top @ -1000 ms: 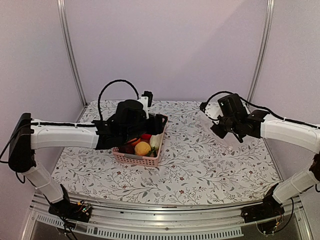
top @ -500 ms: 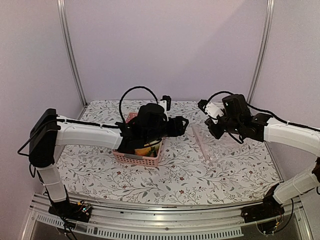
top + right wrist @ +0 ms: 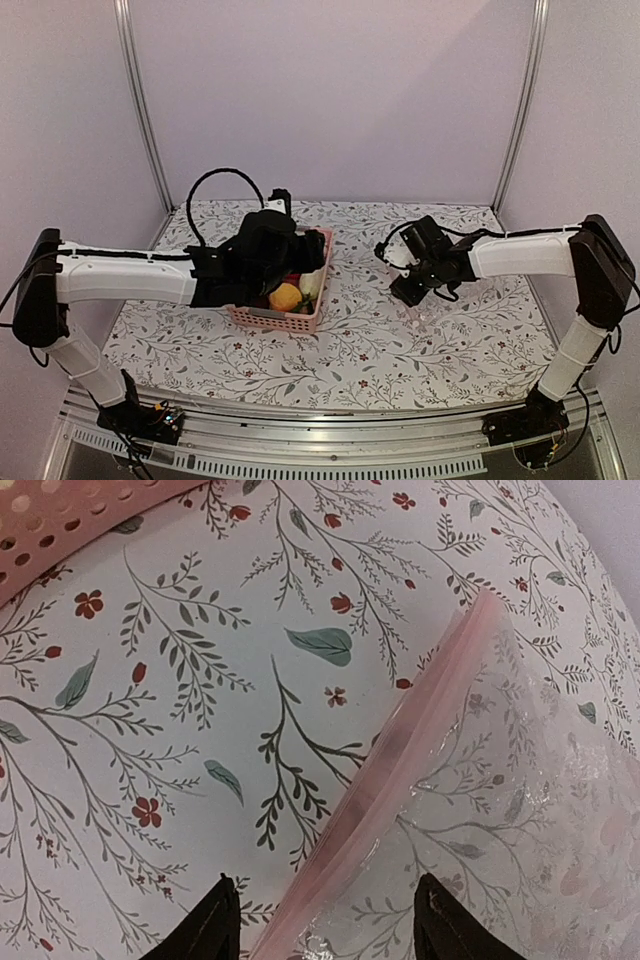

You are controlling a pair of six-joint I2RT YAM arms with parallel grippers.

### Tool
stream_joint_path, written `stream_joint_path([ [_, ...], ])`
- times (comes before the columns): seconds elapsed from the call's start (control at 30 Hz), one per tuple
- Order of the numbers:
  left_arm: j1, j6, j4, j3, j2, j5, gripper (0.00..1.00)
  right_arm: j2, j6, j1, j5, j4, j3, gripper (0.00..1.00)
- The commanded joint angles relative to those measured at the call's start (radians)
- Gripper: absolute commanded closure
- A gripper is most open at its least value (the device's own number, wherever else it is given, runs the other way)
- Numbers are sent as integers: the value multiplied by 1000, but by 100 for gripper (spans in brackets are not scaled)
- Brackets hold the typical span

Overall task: Place the food in the zip-top bag and seal the zipper
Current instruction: Adjust the zipper food storage bag at the corner of the board, then pick up the zipper food storage bag from the corner of the board.

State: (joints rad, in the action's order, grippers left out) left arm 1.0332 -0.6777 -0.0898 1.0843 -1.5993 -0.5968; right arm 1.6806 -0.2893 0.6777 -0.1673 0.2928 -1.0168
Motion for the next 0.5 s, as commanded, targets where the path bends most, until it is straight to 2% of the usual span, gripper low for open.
stream_joint_path([
  [0.0,4,7,67,-59,55,-90,30,107,59,-4,-68,63,-111,41],
  [0.1,5,-5,70,-89,80,-90,30,181,75,-4,-99,80,-158,42],
  [0.47,5,-16,85,-128,135,-109,30,317,97,-21,-214,83,-238,57],
])
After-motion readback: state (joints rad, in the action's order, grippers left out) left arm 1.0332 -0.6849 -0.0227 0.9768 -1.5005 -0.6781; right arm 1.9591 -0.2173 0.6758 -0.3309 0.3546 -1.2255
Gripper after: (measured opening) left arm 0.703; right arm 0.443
